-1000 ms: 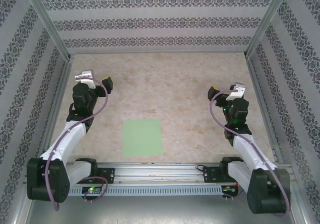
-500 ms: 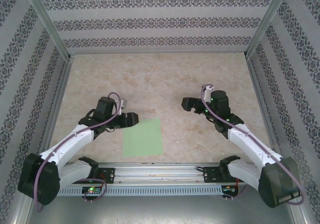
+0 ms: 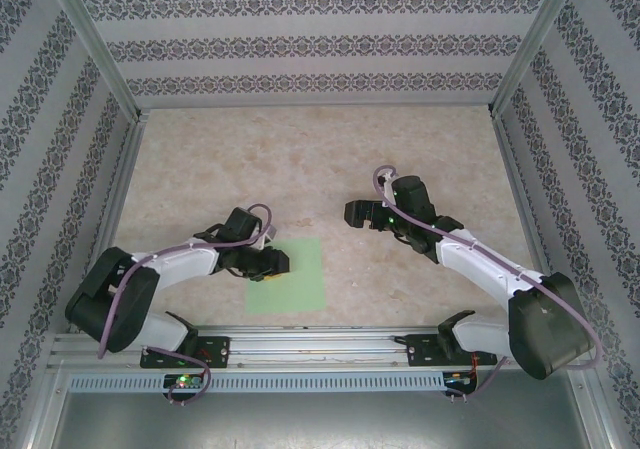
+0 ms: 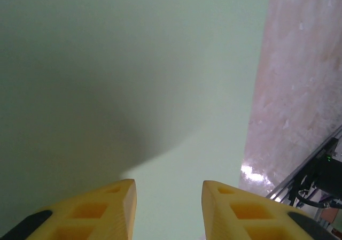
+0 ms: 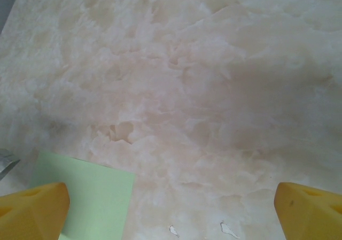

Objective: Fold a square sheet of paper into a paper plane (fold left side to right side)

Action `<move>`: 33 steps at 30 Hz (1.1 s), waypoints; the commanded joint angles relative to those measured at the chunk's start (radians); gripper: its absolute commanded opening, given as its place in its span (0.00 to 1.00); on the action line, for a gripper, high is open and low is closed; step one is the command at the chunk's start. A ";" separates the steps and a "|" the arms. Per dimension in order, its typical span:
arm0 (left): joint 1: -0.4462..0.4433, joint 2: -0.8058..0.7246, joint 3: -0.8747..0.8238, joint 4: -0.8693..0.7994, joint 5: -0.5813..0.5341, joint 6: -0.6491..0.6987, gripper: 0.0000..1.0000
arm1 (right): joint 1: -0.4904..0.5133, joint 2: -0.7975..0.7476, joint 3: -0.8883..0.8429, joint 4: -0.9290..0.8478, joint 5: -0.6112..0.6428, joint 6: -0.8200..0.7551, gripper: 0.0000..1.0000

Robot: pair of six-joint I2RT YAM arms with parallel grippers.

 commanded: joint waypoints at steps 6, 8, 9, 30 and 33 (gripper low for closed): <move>-0.017 0.137 0.081 0.058 -0.034 -0.006 0.32 | 0.008 0.004 0.030 -0.050 0.064 0.001 0.98; -0.017 0.179 0.119 0.063 -0.047 0.009 0.31 | 0.007 0.006 0.030 -0.057 0.073 -0.002 0.98; -0.017 0.199 0.137 0.067 -0.051 0.011 0.31 | 0.006 0.006 0.030 -0.059 0.076 -0.003 0.98; -0.021 0.532 0.593 0.028 -0.002 0.113 0.32 | -0.028 0.115 0.127 -0.159 0.072 0.017 0.89; -0.020 0.470 0.579 0.013 -0.026 0.130 0.38 | -0.015 0.190 0.196 -0.178 0.076 0.002 0.89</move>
